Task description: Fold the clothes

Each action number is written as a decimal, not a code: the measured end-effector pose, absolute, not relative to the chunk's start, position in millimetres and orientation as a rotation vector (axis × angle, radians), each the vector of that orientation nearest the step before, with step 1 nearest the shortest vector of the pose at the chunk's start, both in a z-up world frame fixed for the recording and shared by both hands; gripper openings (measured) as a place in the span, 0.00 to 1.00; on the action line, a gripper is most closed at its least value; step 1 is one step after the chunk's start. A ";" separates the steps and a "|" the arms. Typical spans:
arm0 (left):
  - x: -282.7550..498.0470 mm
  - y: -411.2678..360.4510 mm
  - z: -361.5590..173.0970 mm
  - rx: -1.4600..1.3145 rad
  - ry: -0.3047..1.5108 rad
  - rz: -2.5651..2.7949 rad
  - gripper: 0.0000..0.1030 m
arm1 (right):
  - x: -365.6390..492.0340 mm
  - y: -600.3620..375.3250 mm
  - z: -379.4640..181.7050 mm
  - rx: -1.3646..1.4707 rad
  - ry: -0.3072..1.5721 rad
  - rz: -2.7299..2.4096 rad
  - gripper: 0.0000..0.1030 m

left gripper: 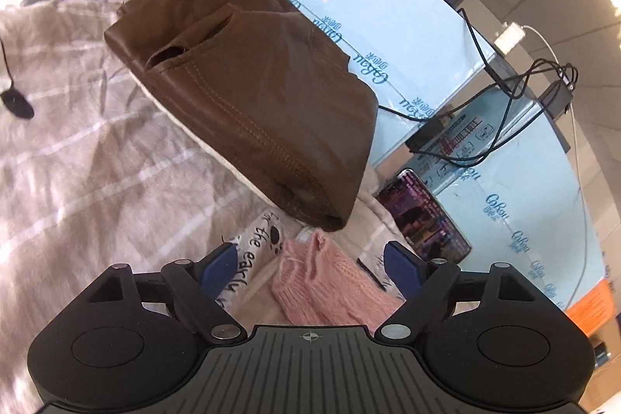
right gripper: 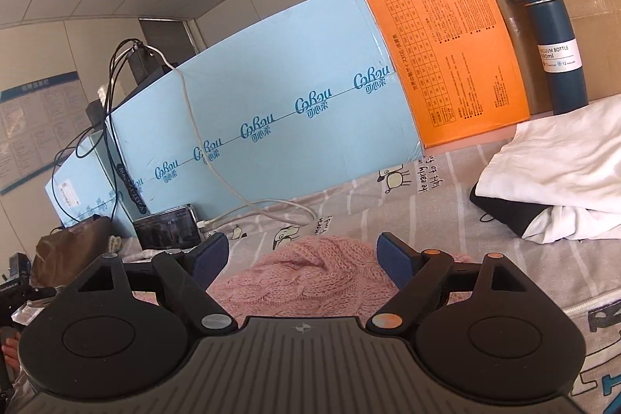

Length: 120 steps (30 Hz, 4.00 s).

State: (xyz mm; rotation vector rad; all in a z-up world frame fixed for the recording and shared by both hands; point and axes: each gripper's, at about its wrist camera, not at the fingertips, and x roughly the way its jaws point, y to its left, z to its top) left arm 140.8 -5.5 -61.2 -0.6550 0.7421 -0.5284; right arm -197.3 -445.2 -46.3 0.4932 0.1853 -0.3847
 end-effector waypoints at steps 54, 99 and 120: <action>4.8 -161.9 -44.9 -0.436 0.378 -1.136 0.88 | -194.9 -434.9 -52.4 0.477 0.204 -0.320 0.82; 25.4 -123.4 -46.3 -0.326 0.417 -0.733 0.19 | -155.5 -379.3 -41.2 0.471 0.213 0.150 0.84; -111.6 -229.8 -38.9 0.488 -0.166 -1.196 0.24 | -206.5 -434.0 -44.5 0.828 0.021 0.149 0.84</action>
